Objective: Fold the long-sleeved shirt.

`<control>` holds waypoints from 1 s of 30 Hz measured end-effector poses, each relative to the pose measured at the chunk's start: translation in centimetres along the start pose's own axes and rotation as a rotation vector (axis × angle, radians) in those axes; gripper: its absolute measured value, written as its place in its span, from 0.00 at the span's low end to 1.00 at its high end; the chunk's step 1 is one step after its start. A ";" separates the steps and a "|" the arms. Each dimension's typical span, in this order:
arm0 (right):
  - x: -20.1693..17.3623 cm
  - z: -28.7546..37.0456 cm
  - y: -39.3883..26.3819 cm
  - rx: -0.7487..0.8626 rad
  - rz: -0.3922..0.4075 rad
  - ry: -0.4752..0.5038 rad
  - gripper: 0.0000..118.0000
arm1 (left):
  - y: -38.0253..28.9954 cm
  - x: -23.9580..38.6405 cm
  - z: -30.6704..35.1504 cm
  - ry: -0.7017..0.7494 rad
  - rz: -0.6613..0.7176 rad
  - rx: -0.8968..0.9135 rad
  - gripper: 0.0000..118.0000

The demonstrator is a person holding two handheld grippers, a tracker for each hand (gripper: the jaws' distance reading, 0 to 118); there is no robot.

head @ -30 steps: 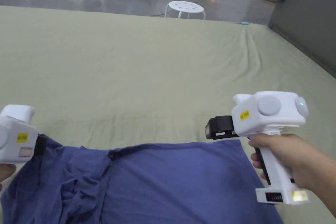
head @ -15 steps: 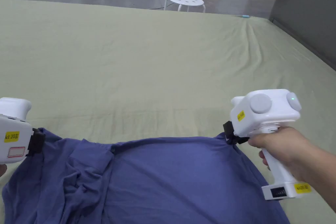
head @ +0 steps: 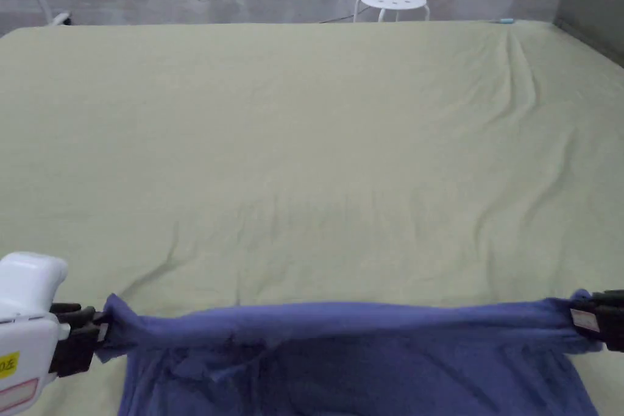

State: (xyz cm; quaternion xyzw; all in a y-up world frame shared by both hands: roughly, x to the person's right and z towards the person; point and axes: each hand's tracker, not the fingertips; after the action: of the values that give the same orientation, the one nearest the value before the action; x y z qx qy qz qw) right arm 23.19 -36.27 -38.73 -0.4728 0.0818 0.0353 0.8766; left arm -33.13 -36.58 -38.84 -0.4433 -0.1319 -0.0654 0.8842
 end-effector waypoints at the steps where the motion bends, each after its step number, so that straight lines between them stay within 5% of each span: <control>1: 0.2 0.1 -1.3 -0.013 -0.011 0.008 0.00 | -1.1 0.2 0.3 0.005 -0.009 -0.021 0.01; 13: -1.4 -5.9 -10.6 -0.232 0.032 -0.041 0.00 | -9.6 1.5 -3.7 -0.027 0.012 -0.223 0.01; 18: -0.6 -6.9 -10.5 -0.226 0.021 -0.047 0.10 | -10.3 0.9 -5.5 -0.050 0.106 -0.234 0.02; 20: -0.4 -5.9 -9.6 -0.241 -0.013 -0.034 0.18 | -9.6 0.7 -4.2 -0.011 0.172 -0.176 0.17; 22: -0.7 -3.1 -8.5 -0.227 -0.019 -0.075 0.69 | -8.9 0.5 -1.6 0.013 0.178 -0.091 0.85; 23: -0.8 -1.4 -8.0 -0.174 -0.025 -0.111 0.84 | -8.6 0.6 0.1 -0.006 0.192 -0.052 1.00; 24: -1.1 0.7 -7.4 -0.078 -0.025 -0.114 0.86 | -8.3 0.6 2.0 -0.014 0.219 0.056 0.97; 29: -3.1 6.0 -5.0 0.136 -0.151 -0.007 0.86 | -7.6 2.6 5.1 -0.078 0.286 0.047 0.98; 30: -3.7 5.9 -4.6 0.123 -0.176 0.024 0.84 | -7.4 2.9 4.8 -0.109 0.301 -0.040 0.81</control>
State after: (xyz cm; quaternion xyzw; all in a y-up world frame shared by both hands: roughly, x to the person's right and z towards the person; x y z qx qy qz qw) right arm 20.85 -33.81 -31.05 -0.4239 0.0525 -0.0525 0.9027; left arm -32.94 -37.17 -29.57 -0.4786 -0.1107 0.0892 0.8665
